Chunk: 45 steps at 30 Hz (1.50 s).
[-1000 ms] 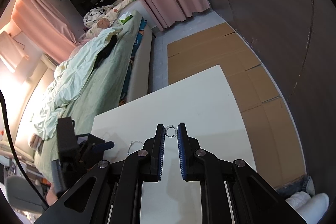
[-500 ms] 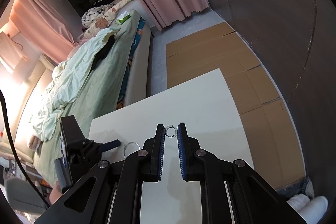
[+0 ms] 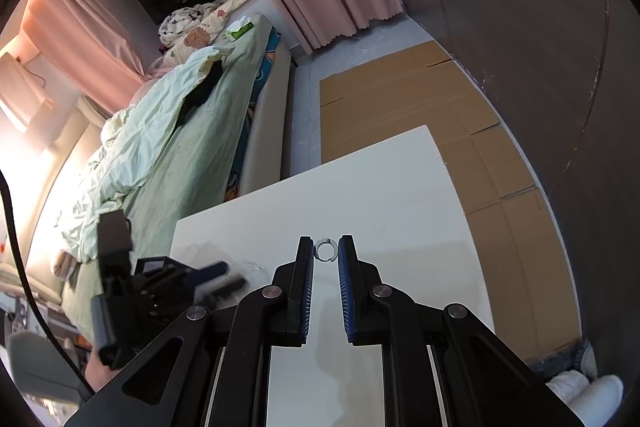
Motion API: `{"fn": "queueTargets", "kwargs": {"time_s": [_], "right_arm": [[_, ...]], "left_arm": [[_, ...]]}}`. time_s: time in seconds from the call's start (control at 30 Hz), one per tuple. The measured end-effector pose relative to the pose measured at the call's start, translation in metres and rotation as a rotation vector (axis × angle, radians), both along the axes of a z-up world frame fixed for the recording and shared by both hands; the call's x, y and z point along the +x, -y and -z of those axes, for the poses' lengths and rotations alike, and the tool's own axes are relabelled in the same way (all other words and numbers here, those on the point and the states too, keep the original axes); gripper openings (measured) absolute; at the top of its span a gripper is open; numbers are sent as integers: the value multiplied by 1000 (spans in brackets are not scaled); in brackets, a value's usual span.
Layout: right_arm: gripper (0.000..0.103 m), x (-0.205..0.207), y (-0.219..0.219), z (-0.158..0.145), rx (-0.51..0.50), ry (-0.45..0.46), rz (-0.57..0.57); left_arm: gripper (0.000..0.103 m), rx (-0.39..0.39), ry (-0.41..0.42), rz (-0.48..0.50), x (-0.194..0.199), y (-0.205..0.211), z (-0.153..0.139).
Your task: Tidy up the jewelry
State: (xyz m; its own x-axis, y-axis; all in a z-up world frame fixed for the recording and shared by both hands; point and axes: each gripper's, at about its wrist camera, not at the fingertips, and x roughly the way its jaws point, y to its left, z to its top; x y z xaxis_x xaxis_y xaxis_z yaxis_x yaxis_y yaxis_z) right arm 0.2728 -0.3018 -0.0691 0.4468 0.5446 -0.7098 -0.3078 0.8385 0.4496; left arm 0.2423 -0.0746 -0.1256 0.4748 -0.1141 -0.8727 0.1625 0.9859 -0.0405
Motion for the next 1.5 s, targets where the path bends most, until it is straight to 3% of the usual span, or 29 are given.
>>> {"fn": "queueTargets", "kwargs": {"time_s": [0.23,0.33,0.37,0.4,0.43,0.47,0.57,0.87,1.27,1.5], "right_arm": [[14,-4,-6,2,-5,1,-22],[14,-6,-6,1,-9,4,-20],[14,-6,-6,1,-8,4,-19],[14,-7,-5,1,-5,6,-13],[14,-8,-2,0,-1,8,-5],[14,-8,0,0,3,9,3],[14,-7,7,-2,16,9,22],[14,-8,14,-4,27,15,30],[14,-7,17,-4,25,10,21],[14,-8,10,-4,17,9,2]], "left_arm": [[7,-24,9,-39,-6,-10,-10],[16,-43,-14,-35,-7,-5,-5],[41,-47,-15,-29,-7,-4,-5],[83,-51,-15,-19,-8,0,-5],[99,-56,-11,-11,-8,2,-5],[102,-62,2,-2,-10,5,-6],[101,-44,4,29,-9,17,-4],[58,73,-19,82,-1,49,23],[51,2,-16,58,1,40,21],[51,-32,22,27,-7,24,-1]]}}
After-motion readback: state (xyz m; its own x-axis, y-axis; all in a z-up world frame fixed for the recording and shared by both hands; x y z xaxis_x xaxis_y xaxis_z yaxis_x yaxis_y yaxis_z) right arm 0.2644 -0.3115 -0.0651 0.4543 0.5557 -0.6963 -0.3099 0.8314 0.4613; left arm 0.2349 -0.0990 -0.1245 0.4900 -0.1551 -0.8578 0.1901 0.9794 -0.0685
